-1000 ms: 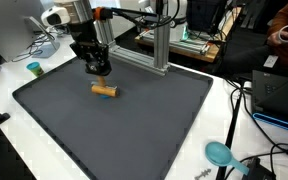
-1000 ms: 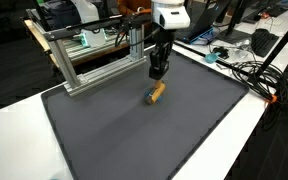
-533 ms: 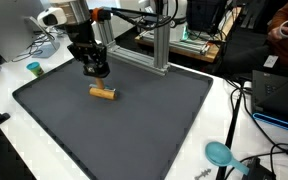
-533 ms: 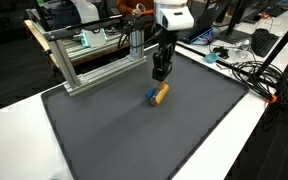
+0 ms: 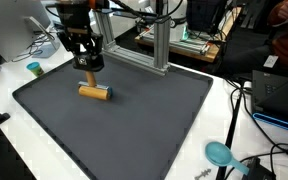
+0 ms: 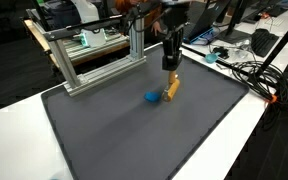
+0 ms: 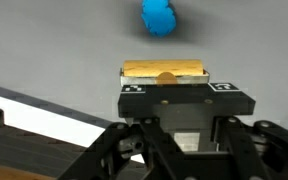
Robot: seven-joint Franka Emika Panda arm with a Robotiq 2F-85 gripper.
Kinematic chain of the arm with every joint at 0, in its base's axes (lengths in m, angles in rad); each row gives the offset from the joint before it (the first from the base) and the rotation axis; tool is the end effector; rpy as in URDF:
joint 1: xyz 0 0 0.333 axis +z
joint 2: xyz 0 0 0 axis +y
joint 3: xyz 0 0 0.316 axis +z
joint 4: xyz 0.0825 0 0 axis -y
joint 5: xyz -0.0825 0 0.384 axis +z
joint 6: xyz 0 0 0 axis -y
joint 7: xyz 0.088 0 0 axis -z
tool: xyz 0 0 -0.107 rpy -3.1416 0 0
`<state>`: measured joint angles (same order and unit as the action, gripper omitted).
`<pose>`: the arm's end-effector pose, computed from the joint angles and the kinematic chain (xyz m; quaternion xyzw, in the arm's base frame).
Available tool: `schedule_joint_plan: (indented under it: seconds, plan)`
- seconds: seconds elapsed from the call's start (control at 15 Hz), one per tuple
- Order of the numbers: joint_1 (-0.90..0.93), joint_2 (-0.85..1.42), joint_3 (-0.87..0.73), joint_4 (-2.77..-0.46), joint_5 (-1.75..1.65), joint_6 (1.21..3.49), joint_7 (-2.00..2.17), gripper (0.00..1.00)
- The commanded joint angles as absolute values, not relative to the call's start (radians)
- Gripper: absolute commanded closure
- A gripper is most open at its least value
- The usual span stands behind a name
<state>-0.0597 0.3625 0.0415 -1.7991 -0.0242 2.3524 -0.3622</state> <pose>0.6606 -0.0146 0.3656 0.9798 0.1759 0.0933 0.0202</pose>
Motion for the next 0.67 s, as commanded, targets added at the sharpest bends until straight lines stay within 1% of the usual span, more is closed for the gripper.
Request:
schedule_joint_plan:
  seconds: [0.0,0.07,0.2,0.27,0.6]
  plan:
    - [-0.055,0.285,0.057,-1.855,-0.026,2.350,-0.401,0.77]
    - [-0.053,0.325,0.048,-1.812,-0.026,2.348,-0.369,0.52]
    - [-0.050,0.311,0.053,-1.827,-0.025,2.347,-0.380,0.52]
    - [-0.050,0.310,0.054,-1.831,-0.025,2.347,-0.382,0.77]
    - [-0.053,0.336,0.031,-1.818,-0.046,2.288,-0.347,0.77]
